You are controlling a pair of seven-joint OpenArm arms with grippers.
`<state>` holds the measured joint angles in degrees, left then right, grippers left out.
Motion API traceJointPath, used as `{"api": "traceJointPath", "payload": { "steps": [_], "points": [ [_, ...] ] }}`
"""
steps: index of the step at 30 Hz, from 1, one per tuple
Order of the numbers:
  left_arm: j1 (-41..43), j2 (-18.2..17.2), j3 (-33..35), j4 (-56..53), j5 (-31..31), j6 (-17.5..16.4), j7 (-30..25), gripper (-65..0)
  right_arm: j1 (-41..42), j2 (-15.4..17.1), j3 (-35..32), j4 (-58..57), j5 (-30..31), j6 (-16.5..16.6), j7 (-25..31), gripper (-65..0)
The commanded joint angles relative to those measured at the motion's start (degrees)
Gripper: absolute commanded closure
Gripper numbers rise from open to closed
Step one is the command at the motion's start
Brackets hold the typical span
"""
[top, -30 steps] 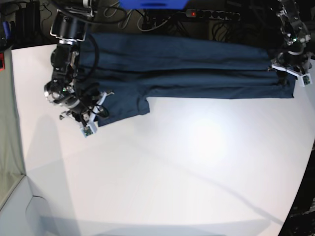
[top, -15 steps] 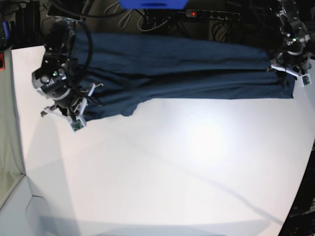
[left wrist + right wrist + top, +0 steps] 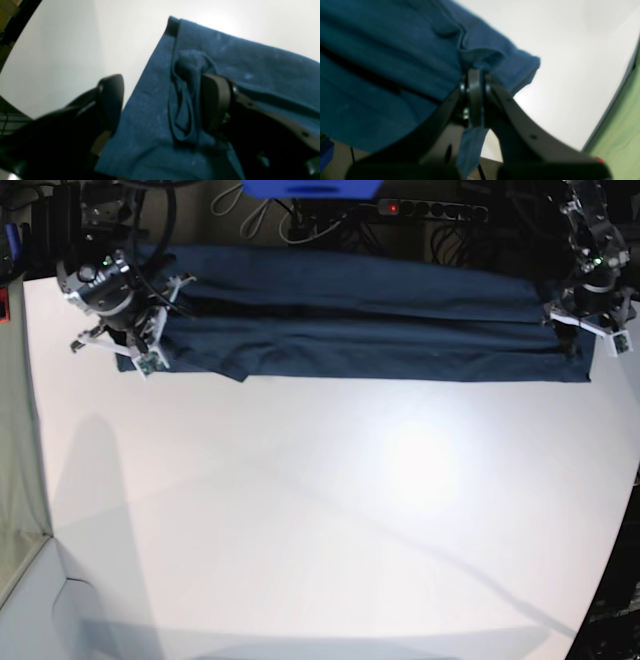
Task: Layout the t-shirt on the table in an organized manner, then fold the t-shirt properly
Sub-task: 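Regrasp the folded strip end with the right gripper and tuck it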
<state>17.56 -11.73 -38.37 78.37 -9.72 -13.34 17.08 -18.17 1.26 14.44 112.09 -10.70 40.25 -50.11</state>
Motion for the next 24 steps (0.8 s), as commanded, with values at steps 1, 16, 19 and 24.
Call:
{"api": "traceJointPath", "payload": {
  "steps": [1,16,19,24],
  "points": [
    [-0.02,-1.06,-0.27,0.97,0.00,0.29,-0.95,-45.1,-0.33,0.46,0.20,1.01,-0.25,-0.25,0.57,0.0],
    [0.59,-1.24,-0.62,2.82,-0.09,0.29,-0.95,-45.4,0.20,0.02,0.20,-9.10,-0.16,-0.25,9.27,0.0],
    [1.47,-1.06,-0.62,3.35,-0.09,0.29,-0.95,-45.4,0.20,0.02,0.20,-9.46,-0.16,-0.25,9.89,0.0],
    [1.47,-0.98,-0.53,2.29,-0.09,0.29,-0.95,-45.4,0.20,0.02,0.20,-9.46,-0.16,-0.25,9.89,0.0]
  ]
}}
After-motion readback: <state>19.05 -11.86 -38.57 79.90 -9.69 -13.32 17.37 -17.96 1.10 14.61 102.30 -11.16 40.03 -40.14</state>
